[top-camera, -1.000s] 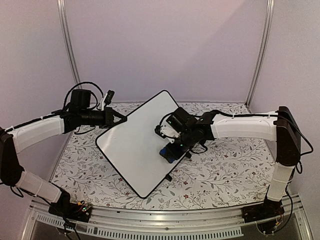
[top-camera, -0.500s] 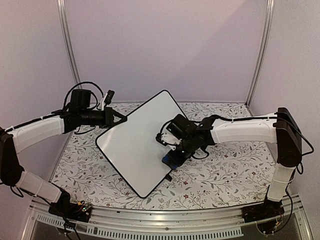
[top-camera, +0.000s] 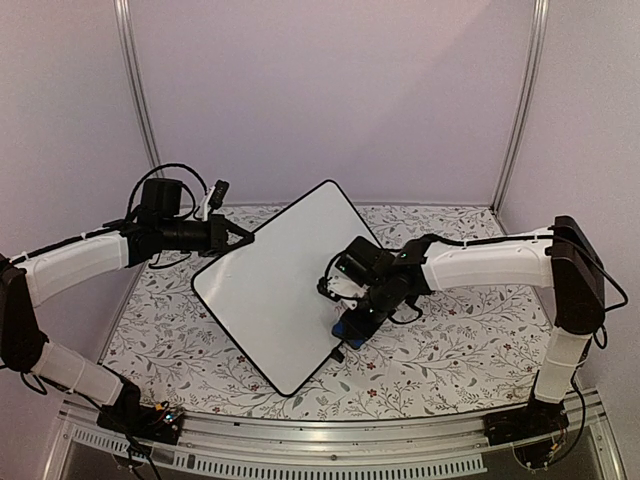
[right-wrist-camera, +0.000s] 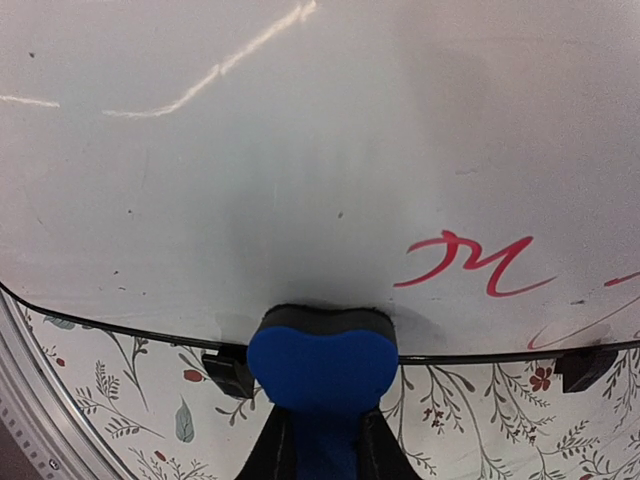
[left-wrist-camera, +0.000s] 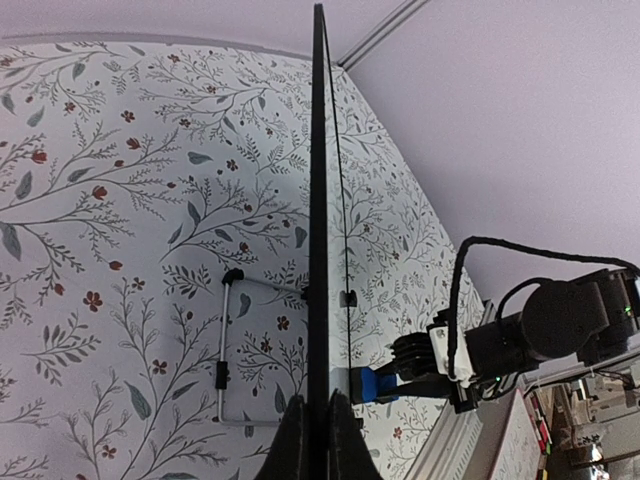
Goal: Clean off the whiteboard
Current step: Erase the whiteboard at the center of the board.
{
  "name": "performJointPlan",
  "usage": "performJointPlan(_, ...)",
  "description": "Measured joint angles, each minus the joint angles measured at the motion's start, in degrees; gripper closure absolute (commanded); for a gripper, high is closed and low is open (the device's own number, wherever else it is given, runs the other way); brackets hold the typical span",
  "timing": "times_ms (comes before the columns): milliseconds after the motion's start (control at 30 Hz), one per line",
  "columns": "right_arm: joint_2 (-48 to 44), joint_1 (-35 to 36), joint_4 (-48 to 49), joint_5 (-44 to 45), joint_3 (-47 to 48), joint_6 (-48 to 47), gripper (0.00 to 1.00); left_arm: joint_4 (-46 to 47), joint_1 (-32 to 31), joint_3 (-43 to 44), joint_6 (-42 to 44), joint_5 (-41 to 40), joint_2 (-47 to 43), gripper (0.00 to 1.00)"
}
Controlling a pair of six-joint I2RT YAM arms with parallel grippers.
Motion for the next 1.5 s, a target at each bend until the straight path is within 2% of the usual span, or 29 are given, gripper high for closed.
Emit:
performJointPlan(200, 0.0, 0.2, -0.5, 1.5, 1.0, 0.0, 0.92, 0.0, 0.0, 0.0, 0.0, 0.0, 0.0, 1.00)
performJointPlan(600, 0.9, -1.6, 1.6, 5.8, 12.0, -1.1, 0.92, 0.0, 0.0, 0.0, -0.1, -0.1, 0.0, 1.00)
performJointPlan(800, 2.8, -2.1, 2.4, 5.1, 11.3, -1.7, 0.92, -0.1, 0.0, 0.0, -0.1, -0.2, 0.0, 1.00)
performJointPlan(1500, -0.1, -2.4, 6.3, 2.7, 2.8, -1.2, 0.92, -0.1, 0.1, 0.0, 0.0, -0.1, 0.1, 1.00)
